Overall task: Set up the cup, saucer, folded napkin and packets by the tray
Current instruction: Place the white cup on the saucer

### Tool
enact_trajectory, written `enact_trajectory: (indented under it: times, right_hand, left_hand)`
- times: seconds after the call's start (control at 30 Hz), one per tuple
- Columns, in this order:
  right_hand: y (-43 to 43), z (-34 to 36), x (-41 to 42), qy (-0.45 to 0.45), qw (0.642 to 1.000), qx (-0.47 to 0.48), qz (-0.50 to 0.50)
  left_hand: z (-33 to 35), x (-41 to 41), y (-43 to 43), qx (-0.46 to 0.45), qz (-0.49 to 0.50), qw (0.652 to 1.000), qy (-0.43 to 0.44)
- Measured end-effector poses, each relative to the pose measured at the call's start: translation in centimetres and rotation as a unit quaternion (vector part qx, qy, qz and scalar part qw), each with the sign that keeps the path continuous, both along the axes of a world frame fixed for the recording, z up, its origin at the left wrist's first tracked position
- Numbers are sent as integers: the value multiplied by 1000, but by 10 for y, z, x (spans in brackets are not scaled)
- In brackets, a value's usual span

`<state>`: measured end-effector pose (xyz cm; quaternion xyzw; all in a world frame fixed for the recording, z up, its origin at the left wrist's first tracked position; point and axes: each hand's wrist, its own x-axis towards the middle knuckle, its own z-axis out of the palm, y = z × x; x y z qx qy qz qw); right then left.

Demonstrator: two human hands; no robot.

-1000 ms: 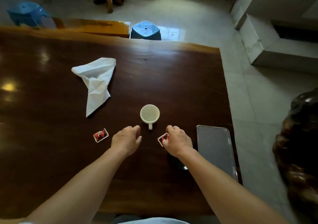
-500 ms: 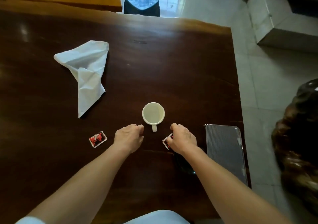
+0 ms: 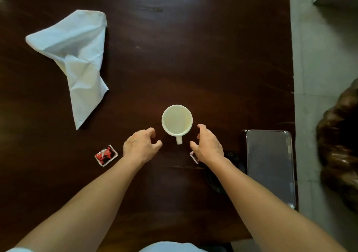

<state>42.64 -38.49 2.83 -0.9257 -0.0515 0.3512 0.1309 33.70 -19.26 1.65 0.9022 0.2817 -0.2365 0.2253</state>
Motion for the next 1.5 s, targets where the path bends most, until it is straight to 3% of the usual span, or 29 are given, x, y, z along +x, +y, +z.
enact_trajectory:
  times: [0.23, 0.77, 1.5]
  right_hand:
    - [10, -16, 11, 15, 998, 39, -37]
    - [30, -23, 17, 11, 992, 115, -45]
    - [-14, 25, -30, -3, 988, 146, -45]
  left_hand:
    - [-8, 18, 6, -26, 10, 1000, -3]
    - [-16, 38, -1, -131, 35, 985, -103]
    - [35, -8, -45, -153, 10, 977, -151]
